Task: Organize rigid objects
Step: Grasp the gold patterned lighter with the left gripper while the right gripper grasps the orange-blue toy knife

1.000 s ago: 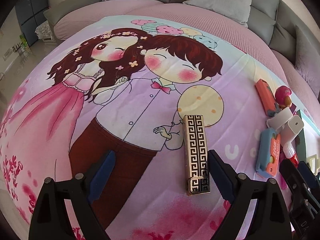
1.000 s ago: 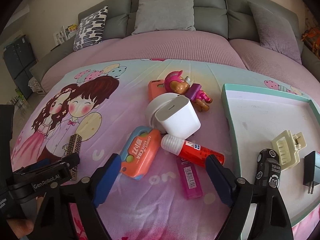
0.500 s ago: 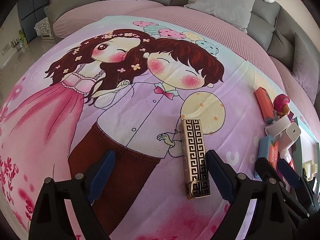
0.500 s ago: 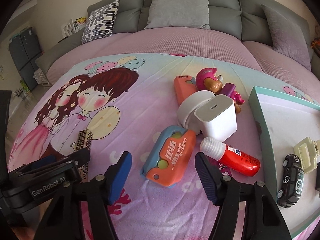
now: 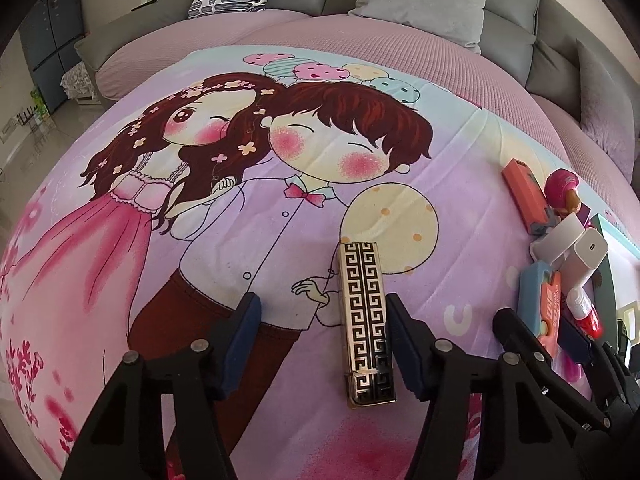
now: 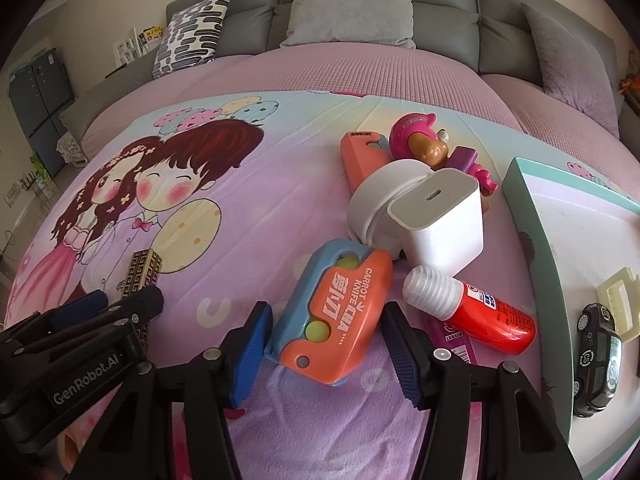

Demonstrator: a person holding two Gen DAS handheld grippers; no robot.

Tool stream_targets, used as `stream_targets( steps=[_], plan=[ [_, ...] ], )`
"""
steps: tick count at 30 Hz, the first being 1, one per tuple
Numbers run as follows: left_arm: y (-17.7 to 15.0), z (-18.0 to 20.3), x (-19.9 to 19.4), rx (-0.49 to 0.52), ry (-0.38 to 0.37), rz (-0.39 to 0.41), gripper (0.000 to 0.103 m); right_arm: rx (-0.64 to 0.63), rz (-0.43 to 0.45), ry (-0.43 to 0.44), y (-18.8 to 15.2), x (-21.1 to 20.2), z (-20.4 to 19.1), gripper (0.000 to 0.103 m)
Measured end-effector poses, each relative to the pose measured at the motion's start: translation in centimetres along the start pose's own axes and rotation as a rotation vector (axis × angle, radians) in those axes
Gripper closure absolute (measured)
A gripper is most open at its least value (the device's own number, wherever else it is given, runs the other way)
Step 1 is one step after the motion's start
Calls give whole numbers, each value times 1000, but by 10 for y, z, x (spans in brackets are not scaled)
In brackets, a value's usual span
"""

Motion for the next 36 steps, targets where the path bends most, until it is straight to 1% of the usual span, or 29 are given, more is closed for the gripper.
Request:
stream_targets(
  steps=[2,5,6,7,9,13,16,22,25,26,29,33,36],
  plan=[
    [0,1,-1,5,-3,1,43,-14,1,-8,0,-1,0,45],
    [-1,4,-3,17,-16,3,53,-20,2,-4,1,-2,0,49],
    [-1,6,-3,18,-28,4,61,-19,1,-2,1,-2,0,49],
    [-1,7,-4,16,-43,6,72,-18,1,1,1,-3,0,51],
    [0,10,-5,13,-78,4,82,-12,1,4,0,-4,2,52],
    [0,14,-6,26,-87,2,82,-1,8,17,1,-10,5,55],
    [1,14,-12,13,-124,5,82,9,32,32,4,-18,7,56],
    [7,23,-34,32,-149,61,82,5,81,39,9,-38,10,60],
    [10,26,-48,41,-156,94,82,19,121,43,14,-53,15,69],
    [11,27,-51,43,-156,105,82,23,130,44,16,-57,17,81],
    [12,31,-58,56,-153,118,82,35,134,44,17,-60,25,80],
    [11,36,-56,74,-148,107,82,62,97,50,14,-53,35,80],
    [10,38,-53,78,-138,97,82,77,88,63,14,-52,40,80]
  ],
)
Point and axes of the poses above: each gripper's, at about its wrist camera, not at the fingertips, and x roughly the way its jaws point, z to its right, y to its top, the point moved 2 cm from there along x, roughly the way its jaws point, and after that the axes turned 1 degree about y, right-handed, at the moved point
